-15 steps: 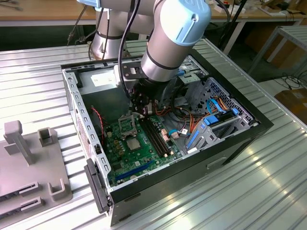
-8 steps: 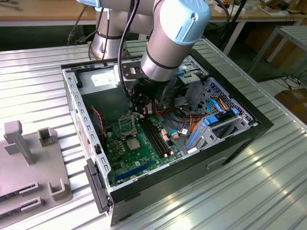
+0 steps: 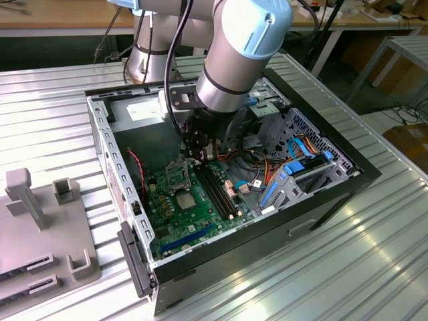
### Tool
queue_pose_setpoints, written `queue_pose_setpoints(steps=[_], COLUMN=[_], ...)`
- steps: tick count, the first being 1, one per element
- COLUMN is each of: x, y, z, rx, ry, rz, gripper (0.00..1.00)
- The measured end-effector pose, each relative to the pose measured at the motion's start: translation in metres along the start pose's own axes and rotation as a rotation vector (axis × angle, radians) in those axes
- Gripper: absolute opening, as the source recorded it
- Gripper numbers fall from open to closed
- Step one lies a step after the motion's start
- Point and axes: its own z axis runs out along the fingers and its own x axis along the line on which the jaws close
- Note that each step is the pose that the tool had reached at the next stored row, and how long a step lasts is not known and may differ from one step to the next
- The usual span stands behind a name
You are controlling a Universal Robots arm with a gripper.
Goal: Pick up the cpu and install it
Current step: 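Close the cpu cover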
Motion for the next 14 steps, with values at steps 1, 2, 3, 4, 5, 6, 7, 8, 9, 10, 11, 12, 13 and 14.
queue_pose_setpoints(steps=[1, 2, 3, 4, 5, 6, 7, 8, 9, 10, 11, 12, 13, 14], x=[0.0, 0.0, -0.0001, -0.0001, -0.0001, -0.0001, -0.0002, -0.0002, -0.0002, -0.0002, -0.0002, -0.0002, -0.0002, -0.0002], y=[0.0, 0.0, 0.0, 0.0001, 0.0001, 0.0001, 0.0001, 0.0001, 0.0001, 0.0001, 0.0001, 0.0001, 0.0001, 0.0001], z=[-0.0002, -0.0004, -0.0005, -0.0006, -0.0008, -0.0008, -0.0008, -0.0009, -0.001, -0.001, -0.0011, -0.0011, -0.0011, -0.0012], rx=[0.0004, 0.0006, 0.001, 0.0014, 0.0021, 0.0029, 0.0035, 0.0038, 0.0044, 0.0048, 0.0052, 0.0055, 0.0059, 0.0062], ry=[0.0024, 0.0046, 0.0067, 0.0092, 0.0143, 0.0196, 0.0228, 0.0255, 0.0295, 0.0321, 0.0346, 0.0371, 0.0394, 0.0417], rz=[0.0, 0.0, 0.0, 0.0, 0.001, 0.001, 0.001, 0.001, 0.001, 0.001, 0.001, 0.001, 0.002, 0.002], gripper=[0.11, 0.11, 0.11, 0.11, 0.11, 0.11, 0.11, 0.11, 0.11, 0.11, 0.11, 0.11, 0.11, 0.11])
